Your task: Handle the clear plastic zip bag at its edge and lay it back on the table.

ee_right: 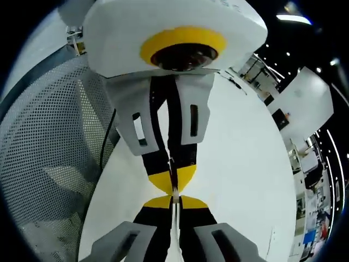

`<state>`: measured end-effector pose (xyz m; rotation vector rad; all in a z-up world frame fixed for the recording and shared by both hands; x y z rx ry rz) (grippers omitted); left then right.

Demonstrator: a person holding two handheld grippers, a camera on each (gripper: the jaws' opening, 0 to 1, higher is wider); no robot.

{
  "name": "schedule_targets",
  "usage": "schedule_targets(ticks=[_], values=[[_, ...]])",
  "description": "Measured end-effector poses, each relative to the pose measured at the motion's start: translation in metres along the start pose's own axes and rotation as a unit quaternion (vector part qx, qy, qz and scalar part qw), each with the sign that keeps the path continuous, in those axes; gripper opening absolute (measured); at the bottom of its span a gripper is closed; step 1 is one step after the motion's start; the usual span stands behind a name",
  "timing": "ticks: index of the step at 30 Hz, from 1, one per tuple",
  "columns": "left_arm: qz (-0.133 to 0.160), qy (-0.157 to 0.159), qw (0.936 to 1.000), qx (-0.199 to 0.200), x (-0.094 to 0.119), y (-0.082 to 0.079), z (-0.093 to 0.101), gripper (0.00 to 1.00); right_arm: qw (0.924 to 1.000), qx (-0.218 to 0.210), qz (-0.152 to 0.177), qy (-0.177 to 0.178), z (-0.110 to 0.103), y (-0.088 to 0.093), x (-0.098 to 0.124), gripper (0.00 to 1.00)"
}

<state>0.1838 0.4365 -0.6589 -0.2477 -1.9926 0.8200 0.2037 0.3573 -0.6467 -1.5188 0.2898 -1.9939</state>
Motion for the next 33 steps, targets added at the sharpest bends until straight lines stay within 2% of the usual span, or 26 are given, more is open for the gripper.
schedule_targets(ticks=[8,10,13,18,21,27,33], values=[[0.003,-0.007,0.9999,0.007,0.006,-0.003,0.002,0.00,0.9999,0.011,-0.009,0.000,0.002,0.003,-0.003,0.00],[0.005,-0.009,0.9999,0.009,0.008,-0.006,0.003,0.00,0.9997,0.015,-0.020,-0.003,0.001,0.008,-0.005,0.00],[0.003,-0.009,0.9999,0.004,0.007,-0.007,0.006,0.00,0.9998,-0.002,-0.018,-0.001,-0.001,0.010,-0.005,0.00],[0.000,-0.005,1.0000,0.000,0.005,-0.007,0.010,0.00,0.9999,-0.004,-0.014,-0.003,-0.007,0.010,-0.002,0.00],[0.000,-0.004,1.0000,-0.003,0.005,-0.007,0.011,0.00,0.9999,-0.013,-0.007,-0.001,-0.008,0.010,0.003,0.06],[-0.003,-0.008,1.0000,-0.003,0.003,-0.007,0.009,0.00,0.9998,-0.014,0.006,0.016,-0.004,0.005,0.011,0.10],[0.004,-0.015,0.9999,-0.005,0.000,-0.013,0.008,0.00,0.9996,-0.015,-0.004,0.022,-0.001,0.011,0.016,0.10]])
Point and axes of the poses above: the point that each gripper's makers call its tool centre point, and the gripper's own axes: x roughly backward along the fingers, z roughly to its right, y roughly out of its underside, the point moved 8 cm from there along x, roughly backward along the fingers, and after that the axes turned 5 degrees about -x, right-handed, at the moved point
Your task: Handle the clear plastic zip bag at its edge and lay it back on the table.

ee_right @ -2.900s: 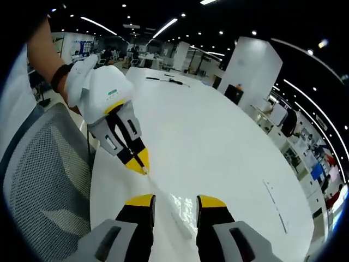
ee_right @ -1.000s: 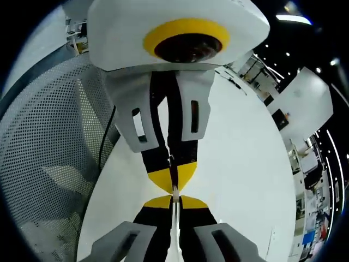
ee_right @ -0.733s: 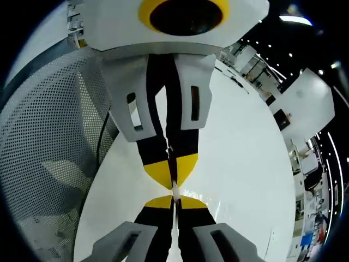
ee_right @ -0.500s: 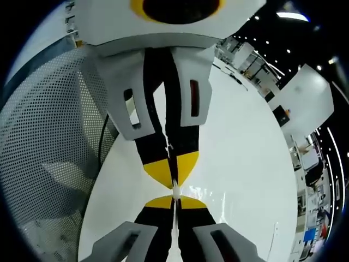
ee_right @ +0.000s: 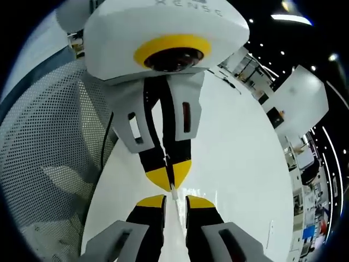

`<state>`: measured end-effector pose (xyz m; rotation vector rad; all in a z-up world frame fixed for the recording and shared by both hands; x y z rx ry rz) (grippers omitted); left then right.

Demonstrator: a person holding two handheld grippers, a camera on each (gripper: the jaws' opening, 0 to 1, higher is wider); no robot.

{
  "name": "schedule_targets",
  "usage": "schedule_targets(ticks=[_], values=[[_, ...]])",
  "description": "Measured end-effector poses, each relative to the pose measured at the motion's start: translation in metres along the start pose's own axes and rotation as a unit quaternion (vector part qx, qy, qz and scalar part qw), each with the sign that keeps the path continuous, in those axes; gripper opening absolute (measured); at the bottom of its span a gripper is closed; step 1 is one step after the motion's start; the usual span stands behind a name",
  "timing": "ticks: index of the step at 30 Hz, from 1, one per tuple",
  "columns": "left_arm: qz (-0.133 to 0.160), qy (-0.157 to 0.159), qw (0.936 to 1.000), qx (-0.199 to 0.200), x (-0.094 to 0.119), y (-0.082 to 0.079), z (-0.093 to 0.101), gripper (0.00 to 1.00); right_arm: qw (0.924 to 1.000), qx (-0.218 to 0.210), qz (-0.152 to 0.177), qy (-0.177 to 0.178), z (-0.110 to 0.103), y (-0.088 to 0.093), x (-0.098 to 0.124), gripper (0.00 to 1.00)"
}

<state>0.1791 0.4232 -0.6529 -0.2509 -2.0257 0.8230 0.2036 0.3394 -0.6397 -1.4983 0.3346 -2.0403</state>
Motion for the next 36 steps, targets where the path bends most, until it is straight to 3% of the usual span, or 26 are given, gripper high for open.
schedule_targets(ticks=[8,25,36], values=[[0.000,0.007,0.9999,-0.009,0.000,0.000,0.003,0.00,0.9999,-0.010,0.004,-0.001,0.000,-0.001,0.001,0.10],[-0.008,0.013,0.9995,-0.026,0.005,0.003,0.004,0.00,0.9967,0.072,-0.013,-0.036,-0.008,-0.014,-0.010,0.00],[-0.009,0.016,0.9997,-0.018,0.006,0.004,0.005,0.00,0.9975,0.061,-0.012,-0.033,-0.010,-0.012,-0.009,0.00]])
Point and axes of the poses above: the point that each gripper's makers call its tool centre point, and the gripper's own axes: x roughly backward along the fingers, z roughly to its right, y roughly out of its underside, the point moved 8 cm from there along x, roughly backward along the fingers, and after that the axes turned 5 degrees about -x, right-handed, at the moved point
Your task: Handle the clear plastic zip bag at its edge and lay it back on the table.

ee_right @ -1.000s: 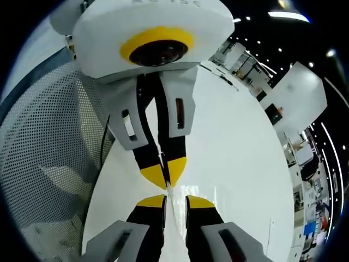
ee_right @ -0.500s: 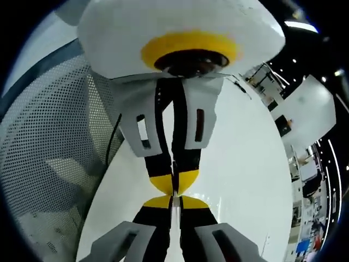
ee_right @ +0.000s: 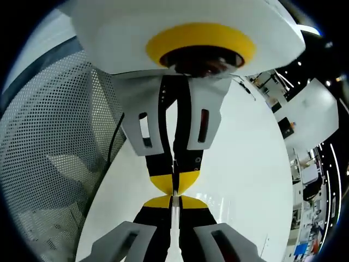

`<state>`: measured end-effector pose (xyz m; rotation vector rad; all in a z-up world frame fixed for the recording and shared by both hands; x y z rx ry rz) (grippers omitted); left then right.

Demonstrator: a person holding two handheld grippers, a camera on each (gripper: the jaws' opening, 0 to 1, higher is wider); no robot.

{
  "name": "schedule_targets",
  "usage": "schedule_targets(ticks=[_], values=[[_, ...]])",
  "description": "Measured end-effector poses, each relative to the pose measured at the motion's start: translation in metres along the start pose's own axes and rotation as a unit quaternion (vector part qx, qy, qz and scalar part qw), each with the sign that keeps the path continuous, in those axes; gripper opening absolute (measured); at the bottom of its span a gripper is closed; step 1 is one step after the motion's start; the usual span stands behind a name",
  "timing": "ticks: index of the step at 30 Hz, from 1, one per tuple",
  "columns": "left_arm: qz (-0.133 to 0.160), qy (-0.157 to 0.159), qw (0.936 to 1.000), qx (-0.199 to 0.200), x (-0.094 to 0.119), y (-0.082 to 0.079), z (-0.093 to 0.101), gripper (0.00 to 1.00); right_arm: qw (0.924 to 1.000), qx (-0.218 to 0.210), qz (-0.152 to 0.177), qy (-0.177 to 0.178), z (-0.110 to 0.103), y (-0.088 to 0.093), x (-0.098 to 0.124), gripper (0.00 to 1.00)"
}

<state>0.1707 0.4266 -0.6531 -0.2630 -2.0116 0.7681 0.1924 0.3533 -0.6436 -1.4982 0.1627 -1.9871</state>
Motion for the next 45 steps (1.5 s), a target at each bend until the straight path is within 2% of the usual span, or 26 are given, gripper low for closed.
schedule_targets(ticks=[20,37,45], values=[[-0.005,0.001,1.0000,0.008,0.0008,0.0050,-0.0006,0.00,0.9997,-0.019,-0.007,0.013,-0.0010,0.0099,0.0041,0.00],[-0.009,0.005,0.9999,0.008,-0.0025,0.0063,-0.0009,0.00,0.9998,-0.013,0.000,0.018,-0.0007,0.0069,0.0041,0.01],[-0.008,0.006,0.9999,0.004,-0.0035,0.0050,0.0004,0.00,0.9999,-0.009,-0.002,0.010,-0.0017,0.0036,0.0011,0.00]])
Point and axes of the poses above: the point that each gripper's makers call its tool centre point, and the gripper's own axes: x roughly backward along the fingers, z roughly to its right, y roughly out of its underside, the point moved 8 cm from there along x, roughly backward along the fingers, and after that the axes turned 5 degrees about -x, right-handed, at the moved point
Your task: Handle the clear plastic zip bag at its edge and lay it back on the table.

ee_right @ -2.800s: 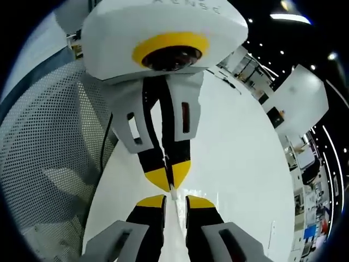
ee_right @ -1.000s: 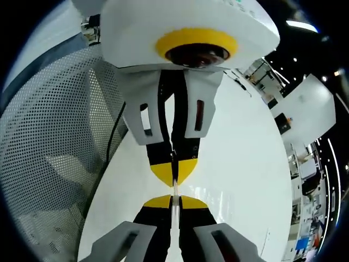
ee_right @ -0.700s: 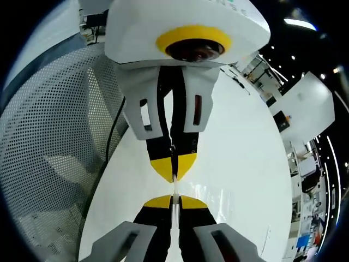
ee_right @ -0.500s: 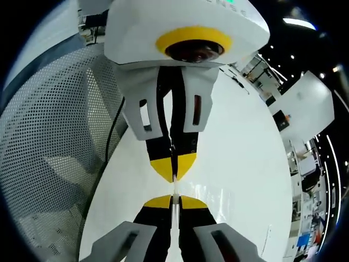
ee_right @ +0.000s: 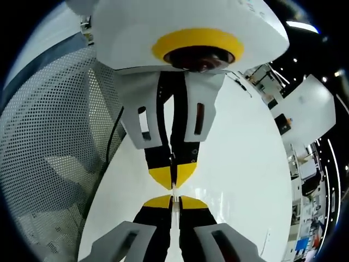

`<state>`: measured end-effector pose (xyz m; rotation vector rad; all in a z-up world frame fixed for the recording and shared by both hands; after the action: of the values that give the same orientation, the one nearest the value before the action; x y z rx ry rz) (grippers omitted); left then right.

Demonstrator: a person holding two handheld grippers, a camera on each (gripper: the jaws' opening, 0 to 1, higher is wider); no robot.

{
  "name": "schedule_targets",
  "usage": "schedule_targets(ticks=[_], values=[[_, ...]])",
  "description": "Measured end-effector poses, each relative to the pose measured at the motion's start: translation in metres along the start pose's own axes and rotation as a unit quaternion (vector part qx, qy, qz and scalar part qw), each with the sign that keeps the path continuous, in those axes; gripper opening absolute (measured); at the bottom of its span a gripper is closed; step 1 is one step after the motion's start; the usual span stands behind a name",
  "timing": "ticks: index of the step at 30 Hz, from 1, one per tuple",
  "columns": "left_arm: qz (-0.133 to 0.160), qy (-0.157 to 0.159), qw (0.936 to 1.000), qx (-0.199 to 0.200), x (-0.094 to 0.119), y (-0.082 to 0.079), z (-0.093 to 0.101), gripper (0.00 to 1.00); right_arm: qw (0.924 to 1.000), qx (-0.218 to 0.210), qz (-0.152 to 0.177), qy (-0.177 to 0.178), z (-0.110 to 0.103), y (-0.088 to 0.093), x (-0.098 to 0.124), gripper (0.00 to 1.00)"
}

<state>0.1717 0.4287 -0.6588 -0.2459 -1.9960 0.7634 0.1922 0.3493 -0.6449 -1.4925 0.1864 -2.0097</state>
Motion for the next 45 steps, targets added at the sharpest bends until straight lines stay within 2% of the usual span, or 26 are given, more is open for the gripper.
schedule_targets(ticks=[7,27,45], values=[[0.002,-0.006,1.0000,0.005,0.002,-0.001,-0.002,0.00,1.0000,-0.002,0.001,0.009,0.001,0.001,0.002,0.00],[-0.004,0.001,1.0000,0.008,0.001,0.001,0.001,0.00,0.9999,-0.006,-0.007,0.010,-0.004,0.009,0.002,0.00],[-0.010,0.002,0.9999,0.004,-0.001,0.001,-0.003,0.00,0.9998,0.005,-0.016,0.011,-0.002,0.014,0.006,0.00]])
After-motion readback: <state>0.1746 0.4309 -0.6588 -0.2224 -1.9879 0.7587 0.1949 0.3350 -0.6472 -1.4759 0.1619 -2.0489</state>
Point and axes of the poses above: the point that each gripper's makers call its tool centre point, and the gripper's own axes: x roughly backward along the fingers, z roughly to its right, y roughly out of its underside, the point moved 8 cm from there along x, roughly backward along the fingers, and after that the axes turned 5 degrees about -x, right-handed, at the moved point
